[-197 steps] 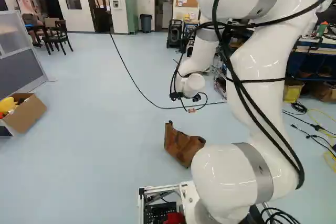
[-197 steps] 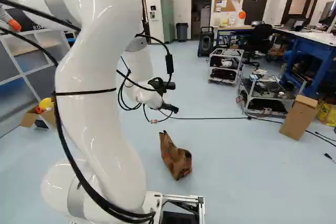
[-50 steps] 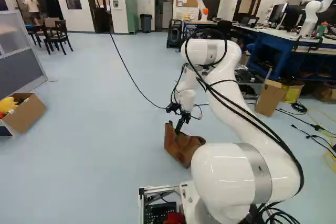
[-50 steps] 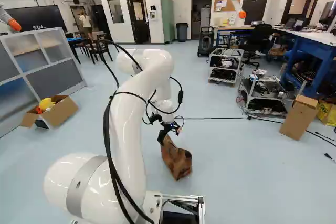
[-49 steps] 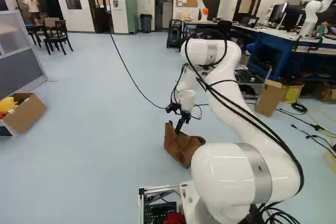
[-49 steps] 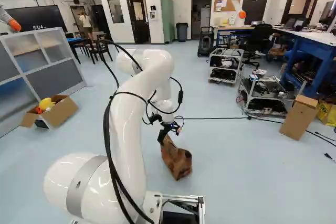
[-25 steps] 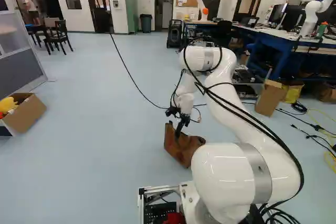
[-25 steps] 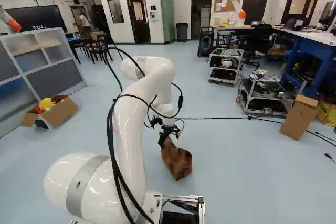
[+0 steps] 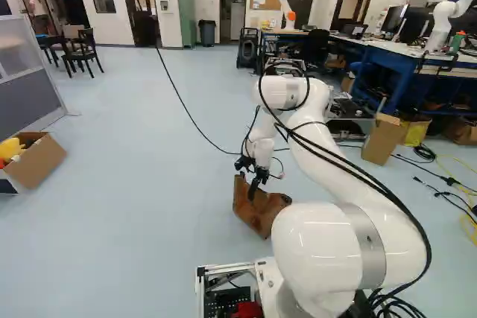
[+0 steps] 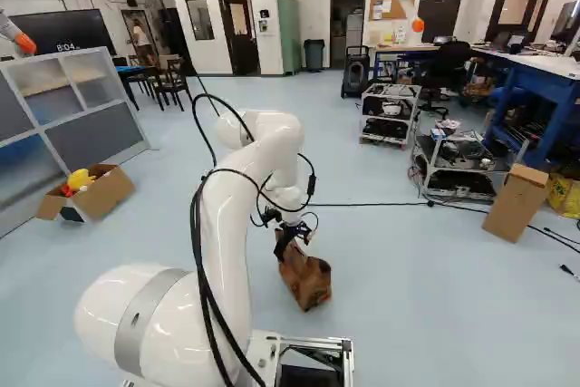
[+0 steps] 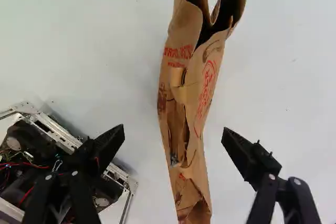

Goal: Pick up the grocery bag from the ground

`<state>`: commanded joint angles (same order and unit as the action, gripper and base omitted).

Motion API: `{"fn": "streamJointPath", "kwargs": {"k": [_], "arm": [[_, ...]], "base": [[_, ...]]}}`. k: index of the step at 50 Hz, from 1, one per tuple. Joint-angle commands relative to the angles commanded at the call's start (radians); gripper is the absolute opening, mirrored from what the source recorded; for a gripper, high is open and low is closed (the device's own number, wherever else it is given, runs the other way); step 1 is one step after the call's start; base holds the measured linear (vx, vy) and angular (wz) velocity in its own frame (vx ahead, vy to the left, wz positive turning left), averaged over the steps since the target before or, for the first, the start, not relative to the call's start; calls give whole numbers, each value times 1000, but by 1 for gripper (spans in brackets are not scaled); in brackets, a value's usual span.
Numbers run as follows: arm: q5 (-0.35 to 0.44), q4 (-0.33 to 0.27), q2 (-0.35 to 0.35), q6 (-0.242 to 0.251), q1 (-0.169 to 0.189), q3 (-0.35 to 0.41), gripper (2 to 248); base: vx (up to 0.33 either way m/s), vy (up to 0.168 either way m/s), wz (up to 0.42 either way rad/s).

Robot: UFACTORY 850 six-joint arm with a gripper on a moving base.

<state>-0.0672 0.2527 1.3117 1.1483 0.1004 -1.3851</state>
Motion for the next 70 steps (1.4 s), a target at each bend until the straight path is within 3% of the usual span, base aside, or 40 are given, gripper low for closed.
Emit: {"fn": "streamJointPath", "kwargs": {"k": [45,46,51,52,56,57,61,62,66,67,70], "arm": [[0,0,167,0,0,-149,247],[0,0,168,0,0,-151,232],[0,0,173,0,0,-155,232],[0,0,173,0,0,-155,193],[0,0,174,0,0,-156,193],[0,0,174,0,0,-156,155],[0,0,174,0,0,-156,155],[0,0,174,0,0,-156,116],[0,0,174,0,0,-156,116],[0,0,174,0,0,-156,78],[0,0,174,0,0,-156,78]], "base": [[0,0,0],[0,0,0],[0,0,0],[0,0,0],[0,0,0],[0,0,0],[0,0,0],[0,0,0],[0,0,0],[0,0,0],[0,0,0]]}}
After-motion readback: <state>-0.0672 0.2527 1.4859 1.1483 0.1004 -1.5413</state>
